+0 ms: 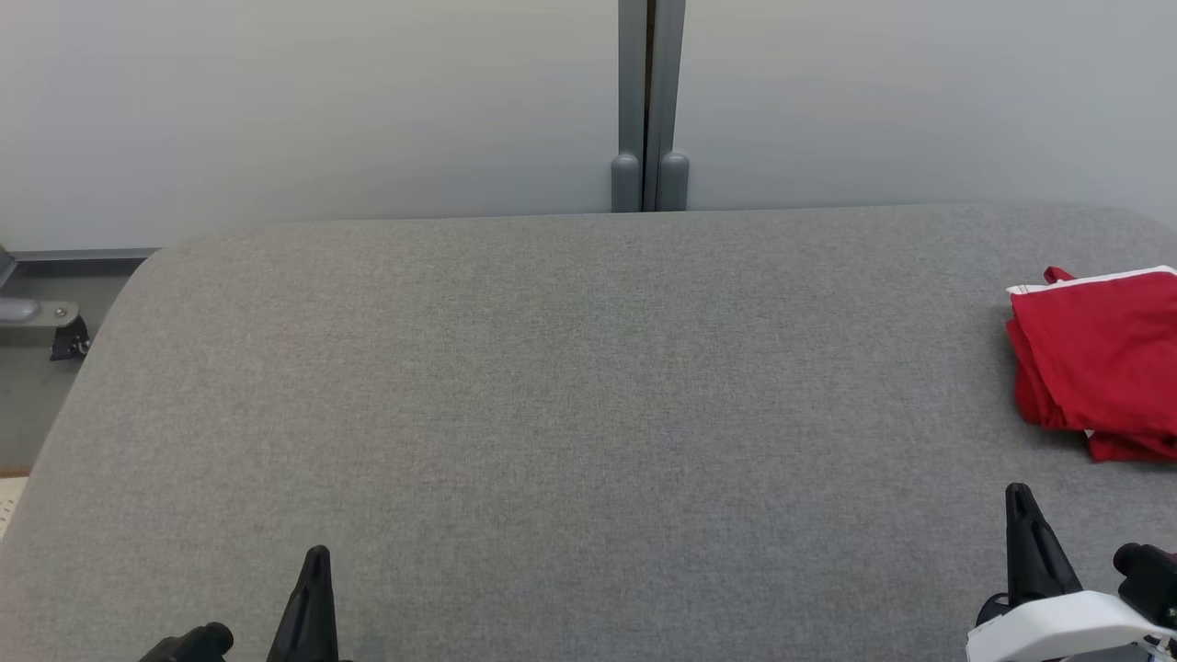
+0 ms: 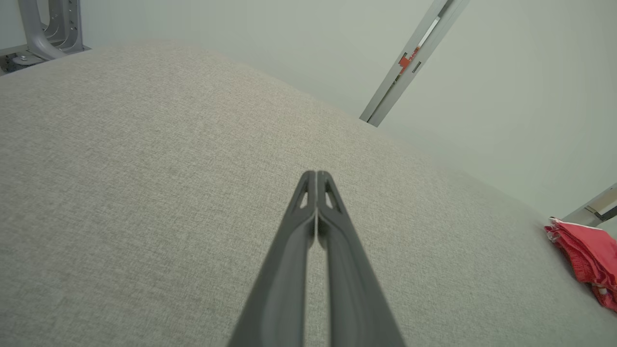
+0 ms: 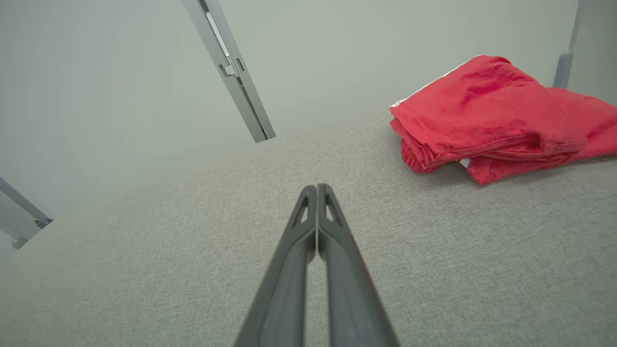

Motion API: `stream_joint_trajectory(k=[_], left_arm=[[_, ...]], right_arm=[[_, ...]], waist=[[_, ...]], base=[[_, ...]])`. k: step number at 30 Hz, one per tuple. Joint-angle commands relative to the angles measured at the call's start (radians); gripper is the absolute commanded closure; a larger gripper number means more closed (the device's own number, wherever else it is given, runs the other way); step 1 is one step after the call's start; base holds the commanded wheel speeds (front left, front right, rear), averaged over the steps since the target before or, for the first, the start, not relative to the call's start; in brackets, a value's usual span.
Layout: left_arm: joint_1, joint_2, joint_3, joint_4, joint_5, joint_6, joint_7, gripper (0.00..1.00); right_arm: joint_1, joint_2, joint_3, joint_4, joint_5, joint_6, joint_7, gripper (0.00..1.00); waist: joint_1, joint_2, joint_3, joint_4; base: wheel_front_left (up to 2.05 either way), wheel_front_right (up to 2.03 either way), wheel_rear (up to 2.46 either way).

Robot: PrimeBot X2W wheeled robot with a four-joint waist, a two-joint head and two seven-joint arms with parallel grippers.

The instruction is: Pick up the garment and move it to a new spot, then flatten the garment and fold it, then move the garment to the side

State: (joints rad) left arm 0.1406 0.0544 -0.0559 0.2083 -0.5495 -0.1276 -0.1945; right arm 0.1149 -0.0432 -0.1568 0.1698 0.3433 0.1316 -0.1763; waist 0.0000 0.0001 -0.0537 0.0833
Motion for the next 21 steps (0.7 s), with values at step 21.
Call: stream_joint_trajectory(k=[21], left_arm=[[-0.097, 0.02, 0.037, 0.004, -0.335, -0.002, 0.076, 1.0]], right_arm=[[-0.083, -0.008, 0.015, 0.009, 0.384, 0.0, 0.084, 1.0]], waist=[[0.0, -0.0001, 0.011, -0.017]], base=[[0.0, 0.0, 0.0]])
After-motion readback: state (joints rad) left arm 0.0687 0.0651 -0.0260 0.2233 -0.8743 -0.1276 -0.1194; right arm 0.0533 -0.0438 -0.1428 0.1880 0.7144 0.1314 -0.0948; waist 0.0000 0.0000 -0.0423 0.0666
